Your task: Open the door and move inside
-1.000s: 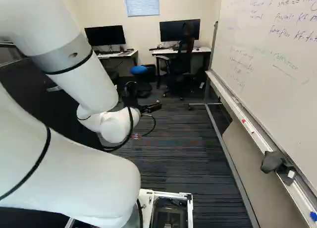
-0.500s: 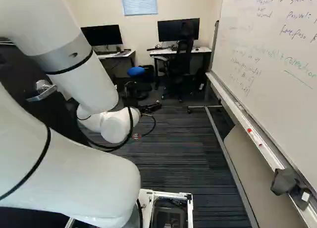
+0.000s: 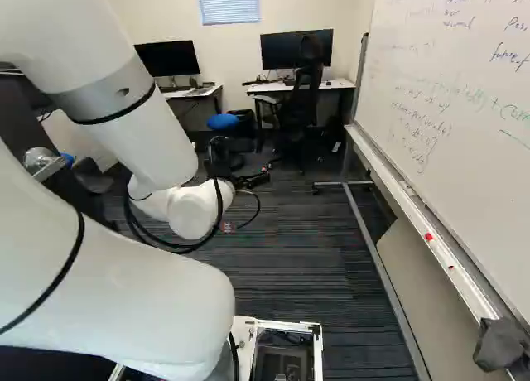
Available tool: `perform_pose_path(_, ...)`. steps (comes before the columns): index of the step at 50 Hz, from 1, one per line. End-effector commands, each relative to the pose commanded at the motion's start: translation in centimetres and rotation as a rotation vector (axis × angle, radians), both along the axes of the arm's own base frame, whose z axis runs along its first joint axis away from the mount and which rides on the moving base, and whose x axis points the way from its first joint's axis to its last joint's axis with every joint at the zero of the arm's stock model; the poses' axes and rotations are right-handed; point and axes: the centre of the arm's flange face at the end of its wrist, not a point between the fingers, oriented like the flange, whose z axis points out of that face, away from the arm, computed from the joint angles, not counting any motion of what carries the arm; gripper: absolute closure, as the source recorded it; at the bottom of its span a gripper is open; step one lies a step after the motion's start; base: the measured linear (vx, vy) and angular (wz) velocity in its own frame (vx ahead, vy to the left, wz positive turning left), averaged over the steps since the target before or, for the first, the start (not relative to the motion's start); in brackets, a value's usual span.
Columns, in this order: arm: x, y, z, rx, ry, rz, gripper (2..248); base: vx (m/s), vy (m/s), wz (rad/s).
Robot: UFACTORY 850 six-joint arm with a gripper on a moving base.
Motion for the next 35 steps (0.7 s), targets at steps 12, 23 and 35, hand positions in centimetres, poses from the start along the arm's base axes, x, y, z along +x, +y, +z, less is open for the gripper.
perform_pose_path(12,0.0,0.0,0.0,0.0,0.0,0.0,3,0.181,0.0,-0.015)
perform_pose_path(23,0.0,0.0,0.0,0.0,0.0,0.0,3,0.176,0.002,-0.008)
perform_pose_path(35,0.0,0.0,0.0,0.0,0.0,0.0,3,0.178,-0.002,-0.011)
